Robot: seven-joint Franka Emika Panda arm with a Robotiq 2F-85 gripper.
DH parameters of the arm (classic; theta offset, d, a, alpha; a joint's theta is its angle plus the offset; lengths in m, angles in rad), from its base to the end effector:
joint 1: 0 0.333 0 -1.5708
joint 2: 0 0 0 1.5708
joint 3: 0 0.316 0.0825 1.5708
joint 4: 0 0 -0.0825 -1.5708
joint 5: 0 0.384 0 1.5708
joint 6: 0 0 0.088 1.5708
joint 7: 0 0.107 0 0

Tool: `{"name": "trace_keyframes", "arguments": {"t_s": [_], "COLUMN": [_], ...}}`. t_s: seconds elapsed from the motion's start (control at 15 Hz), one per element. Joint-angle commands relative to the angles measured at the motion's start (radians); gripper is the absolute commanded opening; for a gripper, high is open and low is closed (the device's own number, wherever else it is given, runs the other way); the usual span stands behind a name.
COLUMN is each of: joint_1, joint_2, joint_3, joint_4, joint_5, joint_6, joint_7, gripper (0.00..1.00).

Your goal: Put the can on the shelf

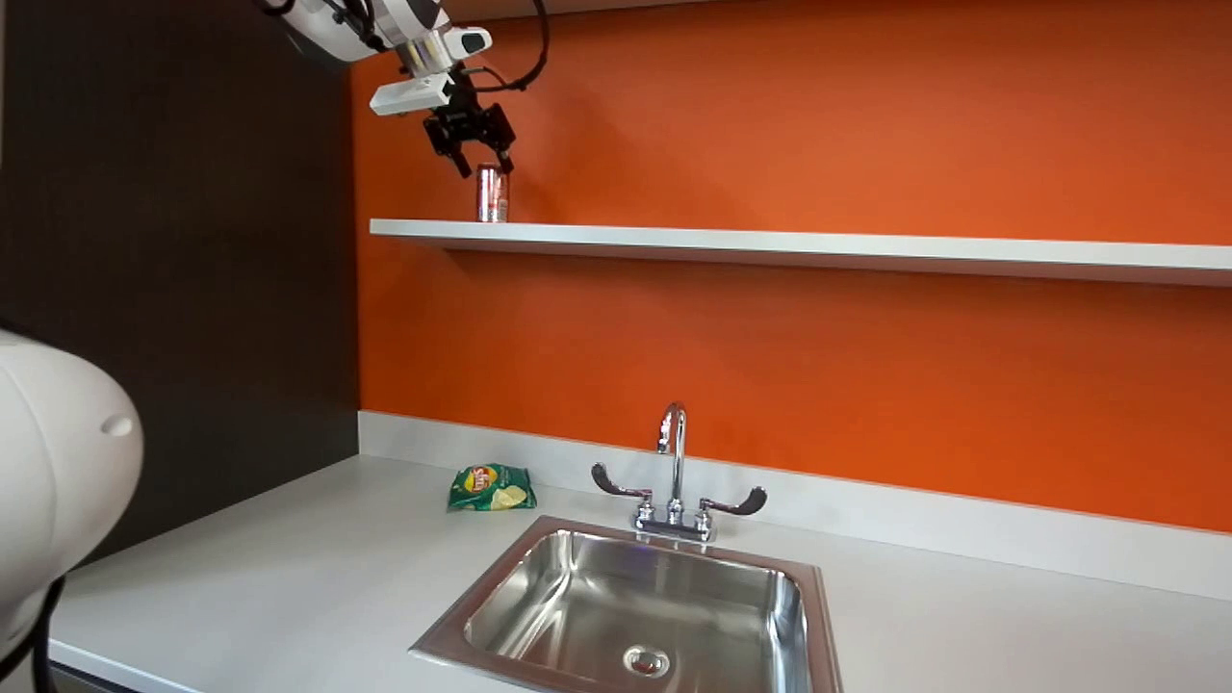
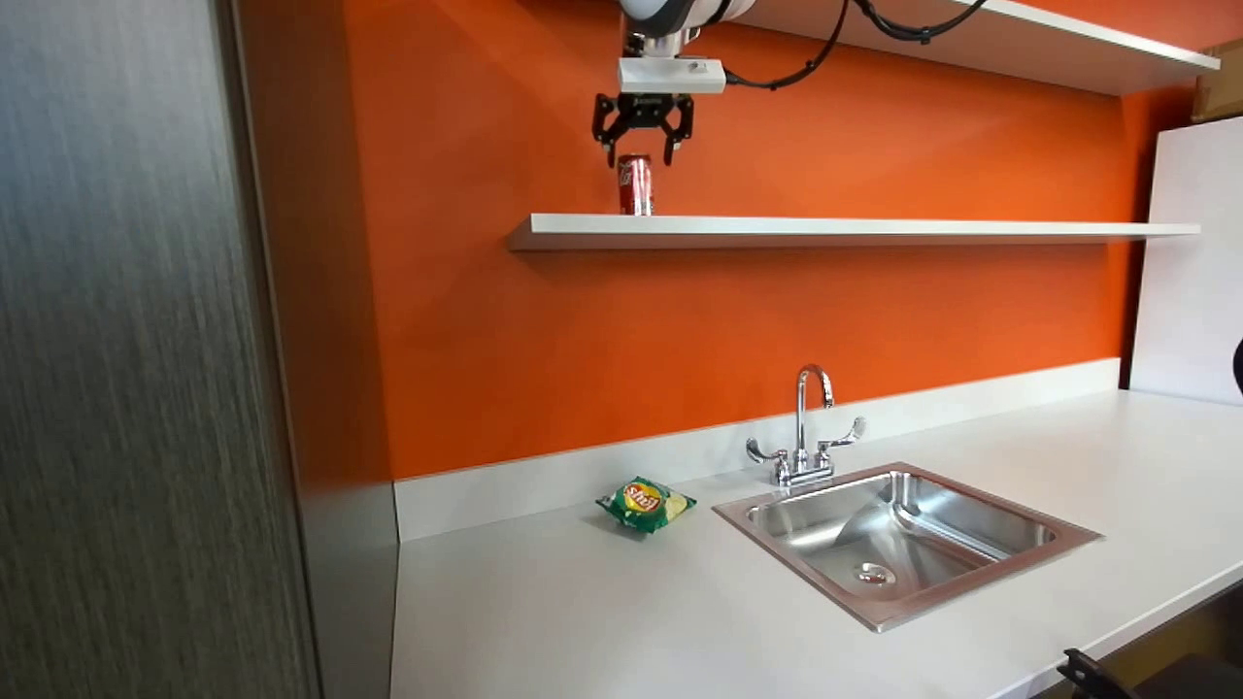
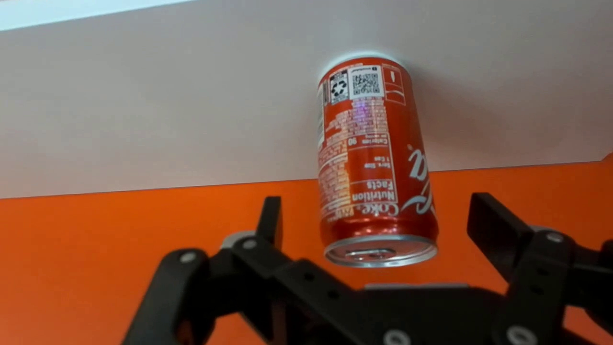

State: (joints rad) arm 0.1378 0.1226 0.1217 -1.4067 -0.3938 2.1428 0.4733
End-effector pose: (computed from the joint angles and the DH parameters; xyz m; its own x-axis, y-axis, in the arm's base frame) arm 0.6183 0.1411 0.7016 0.7603 -0.0530 0.6474 -0.1401 -0.9866 0.0837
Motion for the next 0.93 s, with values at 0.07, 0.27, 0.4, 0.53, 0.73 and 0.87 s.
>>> {"name": "trace_keyframes", "arguments": {"t_s": [0.07,0.27,0.4,0.53,0.73,0.87], "joint_1": [0.008,0.007,0.008,0.006,0.007,0.009], "joint_2": [0.015,0.000,-0.018,-0.038,-0.075,-0.106], "joint_3": [-0.002,-0.001,0.000,0.001,0.002,0.003], "joint_4": [0.040,0.019,-0.002,-0.029,-0.073,-0.109], "joint_5": [-0.024,-0.023,-0.020,-0.010,-0.001,0.000], "joint_6": [-0.037,-0.033,-0.035,-0.027,-0.025,-0.033], "joint_7": [0.029,0.029,0.029,0.027,0.029,0.029], "gripper": [1.00,1.00,1.00,1.00,1.00,1.00]}}
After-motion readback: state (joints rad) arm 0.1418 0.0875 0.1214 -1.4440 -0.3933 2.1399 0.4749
